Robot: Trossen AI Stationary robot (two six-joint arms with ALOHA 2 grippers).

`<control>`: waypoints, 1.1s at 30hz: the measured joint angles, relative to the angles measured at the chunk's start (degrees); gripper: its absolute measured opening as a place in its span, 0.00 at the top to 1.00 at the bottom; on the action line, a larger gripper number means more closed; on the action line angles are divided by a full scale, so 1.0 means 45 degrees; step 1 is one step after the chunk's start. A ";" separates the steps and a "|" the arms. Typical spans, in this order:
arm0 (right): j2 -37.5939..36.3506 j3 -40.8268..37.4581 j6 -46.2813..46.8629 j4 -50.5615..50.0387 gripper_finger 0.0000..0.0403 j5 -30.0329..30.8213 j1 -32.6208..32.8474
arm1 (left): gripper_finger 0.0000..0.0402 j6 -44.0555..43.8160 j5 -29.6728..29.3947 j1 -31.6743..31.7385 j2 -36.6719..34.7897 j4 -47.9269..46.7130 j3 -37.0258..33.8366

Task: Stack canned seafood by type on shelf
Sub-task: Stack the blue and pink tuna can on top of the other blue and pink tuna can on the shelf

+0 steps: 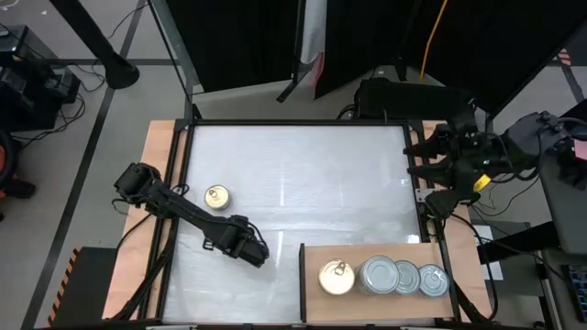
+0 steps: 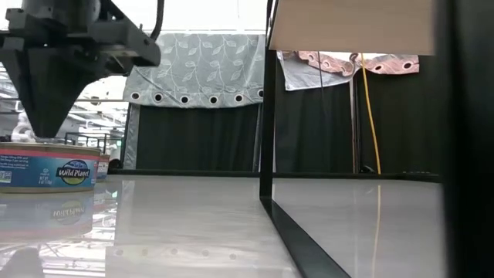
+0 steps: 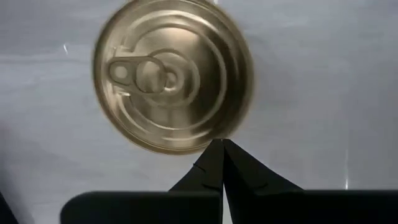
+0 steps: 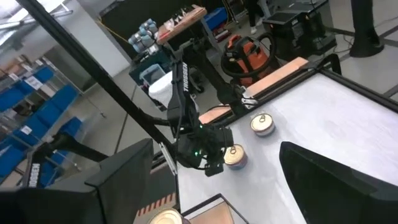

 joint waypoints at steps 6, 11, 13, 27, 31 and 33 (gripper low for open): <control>0.0536 0.0000 -0.0048 0.0175 0.16 -0.0088 0.0000 | 0.99 -0.0347 -0.0003 -0.0103 -0.0023 0.0117 -0.0213; 0.0749 0.0000 -0.0134 0.0177 0.16 -0.0087 0.0000 | 1.00 -0.0353 -0.0172 -0.0242 -0.0019 0.0014 -0.0215; 0.0829 0.0000 -0.0140 0.0182 0.16 -0.0087 0.0000 | 1.00 -0.0526 -0.0289 -0.0299 -0.0019 0.0013 -0.0309; 0.0808 0.0000 -0.0283 0.0191 0.16 -0.0080 0.0000 | 1.00 -0.1707 -0.0837 -0.1004 -0.0049 0.0814 -0.1000; 0.0813 0.0000 -0.0462 0.0191 0.16 -0.0080 -0.0002 | 1.00 -0.2852 -0.1391 -0.1757 0.0044 0.0684 -0.1043; 0.0813 0.0000 -0.0625 0.0191 0.16 -0.0077 -0.0001 | 1.00 -0.3426 -0.1833 -0.2107 -0.0008 0.0620 -0.1041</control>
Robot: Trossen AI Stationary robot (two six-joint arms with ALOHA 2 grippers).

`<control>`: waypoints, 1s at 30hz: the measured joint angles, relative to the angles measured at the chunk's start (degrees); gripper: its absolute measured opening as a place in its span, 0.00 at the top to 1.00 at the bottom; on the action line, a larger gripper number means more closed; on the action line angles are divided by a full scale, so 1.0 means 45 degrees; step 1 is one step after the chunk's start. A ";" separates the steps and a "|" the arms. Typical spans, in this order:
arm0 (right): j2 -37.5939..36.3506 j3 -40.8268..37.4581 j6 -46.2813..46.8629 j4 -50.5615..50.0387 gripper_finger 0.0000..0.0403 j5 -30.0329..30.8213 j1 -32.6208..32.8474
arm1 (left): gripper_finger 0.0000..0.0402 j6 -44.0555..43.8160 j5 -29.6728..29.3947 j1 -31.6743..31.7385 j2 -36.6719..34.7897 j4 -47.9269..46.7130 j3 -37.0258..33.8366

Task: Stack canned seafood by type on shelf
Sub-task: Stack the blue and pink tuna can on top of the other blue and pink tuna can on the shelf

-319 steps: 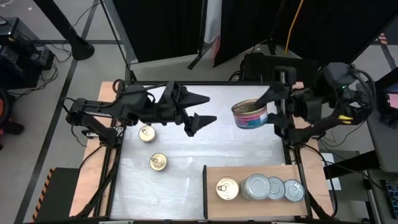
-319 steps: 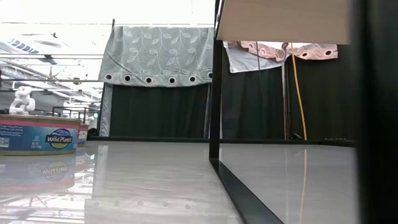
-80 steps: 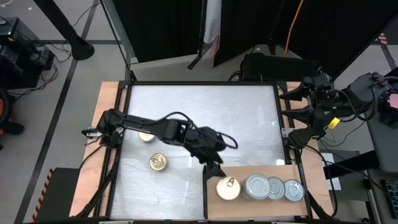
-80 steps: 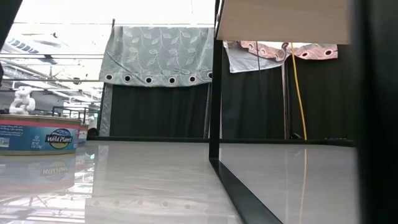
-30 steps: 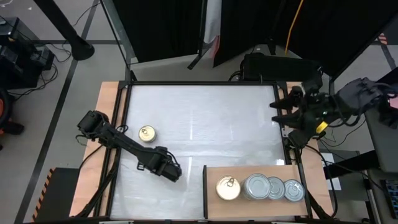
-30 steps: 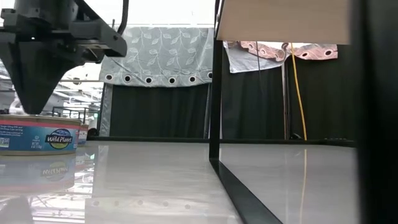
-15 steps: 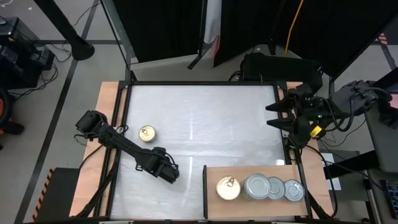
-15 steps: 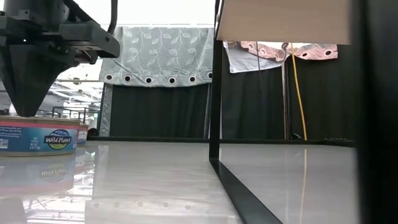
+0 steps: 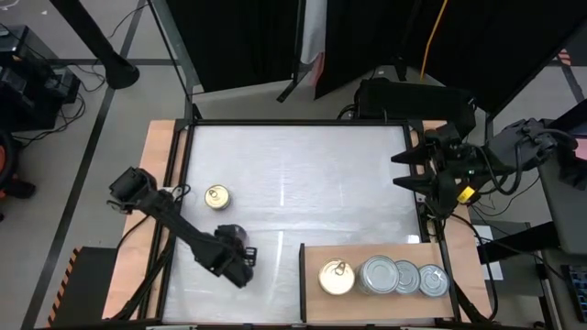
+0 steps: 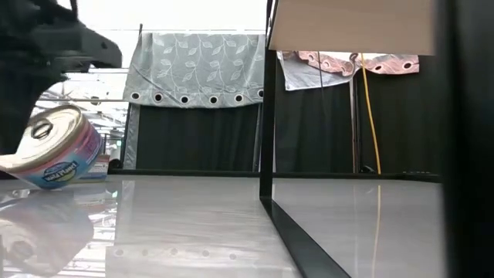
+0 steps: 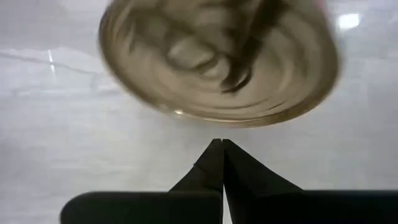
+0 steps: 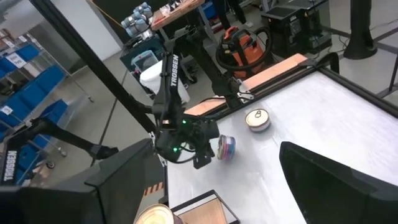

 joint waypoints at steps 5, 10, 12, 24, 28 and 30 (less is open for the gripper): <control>0.0000 0.0000 -0.0516 -0.0079 0.16 0.0005 0.0000 | 1.00 -0.0571 0.0032 -0.0762 0.0018 -0.0001 -0.0357; -0.0011 0.0000 -0.0795 -0.0113 0.16 0.0006 -0.0004 | 1.00 -0.0464 -0.0490 -0.1140 -0.0358 -0.0026 -0.0144; -0.0021 0.0000 -0.0783 -0.0144 0.16 0.0011 -0.0004 | 1.00 -0.0284 -0.1296 -0.1238 -0.0768 0.0025 0.0073; -0.0060 0.0000 -0.0678 -0.0151 0.16 0.0000 -0.0266 | 1.00 0.0739 -0.1131 -0.0084 -0.2625 0.2792 -0.2799; -0.0141 0.0000 -0.0294 -0.0146 0.16 -0.0035 -0.0266 | 1.00 0.0792 -0.1065 0.0438 -0.3008 0.2914 -0.2932; -0.0179 0.0000 -0.0113 -0.0146 0.16 -0.0191 -0.0266 | 1.00 0.0781 -0.1007 0.0635 -0.3242 0.2921 -0.2932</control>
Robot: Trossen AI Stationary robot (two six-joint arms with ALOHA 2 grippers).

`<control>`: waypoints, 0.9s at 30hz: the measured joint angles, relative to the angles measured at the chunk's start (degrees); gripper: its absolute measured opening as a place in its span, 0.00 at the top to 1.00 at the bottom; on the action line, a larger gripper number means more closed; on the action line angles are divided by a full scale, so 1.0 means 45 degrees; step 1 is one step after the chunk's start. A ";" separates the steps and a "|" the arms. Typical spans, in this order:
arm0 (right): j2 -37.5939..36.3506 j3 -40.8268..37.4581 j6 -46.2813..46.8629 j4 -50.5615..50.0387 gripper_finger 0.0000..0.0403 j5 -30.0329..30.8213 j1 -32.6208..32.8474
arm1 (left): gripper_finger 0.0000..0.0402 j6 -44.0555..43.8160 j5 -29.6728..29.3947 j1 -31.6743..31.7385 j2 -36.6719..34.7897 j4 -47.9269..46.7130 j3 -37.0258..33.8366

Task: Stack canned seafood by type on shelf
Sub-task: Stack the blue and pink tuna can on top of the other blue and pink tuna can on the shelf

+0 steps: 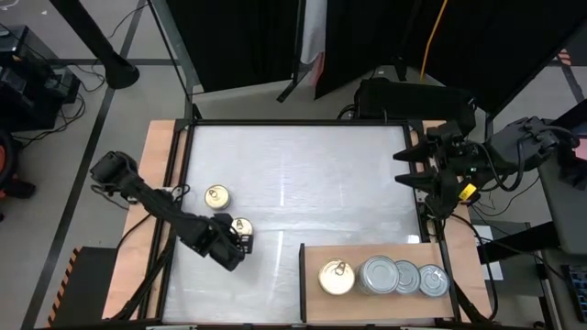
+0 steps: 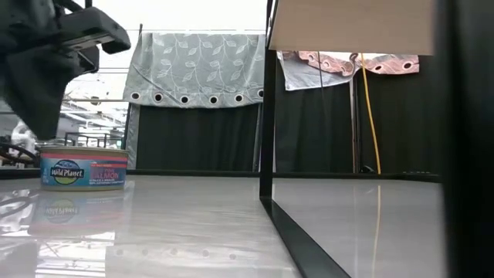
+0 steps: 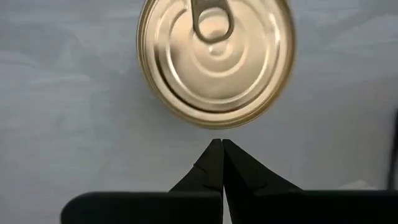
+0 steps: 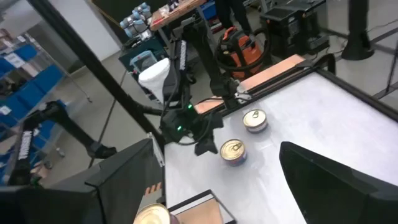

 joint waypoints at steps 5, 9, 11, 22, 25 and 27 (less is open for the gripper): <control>-0.0015 0.0000 0.0057 0.0003 0.16 -0.0110 0.0000 | 1.00 0.0434 -0.0004 0.0509 -0.0169 -0.0488 0.0005; -0.0013 0.0000 -0.0039 0.0010 0.16 -0.0105 0.0000 | 1.00 0.1089 0.0079 0.0882 -0.0016 -0.0524 0.0000; -0.0012 0.0000 -0.0043 0.0010 0.16 -0.0101 0.0000 | 1.00 0.1273 0.0098 0.0989 -0.0041 -0.0496 -0.0005; -0.0015 0.0000 -0.0013 0.0010 0.16 -0.0096 0.0000 | 1.00 0.1480 0.0746 0.0821 -0.0038 -0.0504 -0.0009; -0.0015 0.0000 -0.0121 0.0010 0.16 -0.0091 0.0000 | 1.00 0.1584 0.0617 0.0706 -0.0043 -0.0537 -0.0175; -0.0015 0.0000 -0.0256 0.0010 0.16 -0.0088 0.0000 | 1.00 0.1721 0.0608 0.0669 -0.0057 -0.0567 -0.0238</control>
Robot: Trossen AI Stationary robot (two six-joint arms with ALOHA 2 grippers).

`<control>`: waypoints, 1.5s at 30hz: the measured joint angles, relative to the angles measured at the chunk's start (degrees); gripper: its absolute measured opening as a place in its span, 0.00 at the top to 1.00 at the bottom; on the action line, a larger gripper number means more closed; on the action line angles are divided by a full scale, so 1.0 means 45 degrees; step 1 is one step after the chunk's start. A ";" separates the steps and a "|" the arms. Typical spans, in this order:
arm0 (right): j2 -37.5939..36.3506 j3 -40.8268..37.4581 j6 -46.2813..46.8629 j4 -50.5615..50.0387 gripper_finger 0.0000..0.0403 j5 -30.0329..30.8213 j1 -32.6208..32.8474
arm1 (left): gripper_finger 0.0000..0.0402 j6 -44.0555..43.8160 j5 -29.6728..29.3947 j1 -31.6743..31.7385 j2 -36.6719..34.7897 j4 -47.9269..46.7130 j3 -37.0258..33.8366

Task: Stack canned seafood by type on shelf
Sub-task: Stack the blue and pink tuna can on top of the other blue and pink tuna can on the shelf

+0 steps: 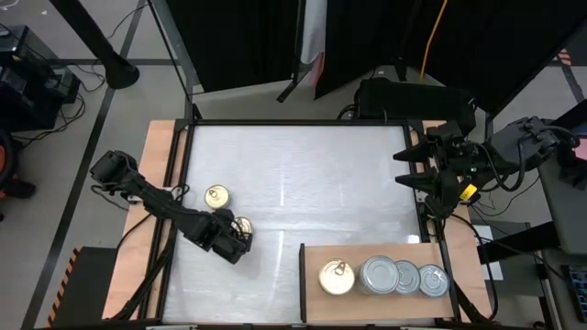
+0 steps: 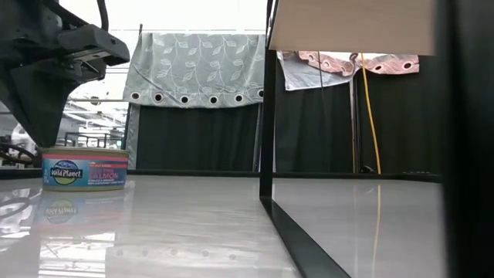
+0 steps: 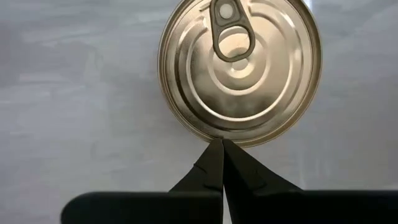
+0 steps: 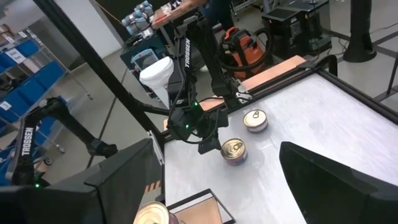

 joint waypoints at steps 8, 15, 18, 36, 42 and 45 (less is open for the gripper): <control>0.0000 0.0000 -0.0054 -0.0010 0.16 0.0002 0.0000 | 1.00 -0.0026 -0.0132 -0.0354 -0.0044 0.0546 -0.0493; 0.0000 0.0000 -0.0058 -0.0038 0.16 0.0003 0.0000 | 1.00 -0.0064 0.0136 -0.1032 0.0258 0.0519 -0.0722; 0.0000 0.0000 -0.0059 -0.0049 0.16 0.0012 0.0000 | 1.00 -0.0154 0.0461 -0.1447 0.0611 0.0280 -0.0853; -0.0262 0.0005 -0.0438 -0.0340 0.16 0.0046 -0.0432 | 0.79 0.5449 -0.0296 -0.1913 -0.2000 -0.1432 0.2936; -0.0262 0.0005 -0.0399 -0.0335 0.16 0.0017 -0.0848 | 0.41 1.1840 -0.0663 -0.0918 -0.2288 -0.2586 0.3604; -0.0262 0.0005 -0.0282 -0.0312 0.16 0.0010 -0.0928 | 0.23 1.6482 -0.0710 -0.0580 -0.2132 -0.2653 0.3615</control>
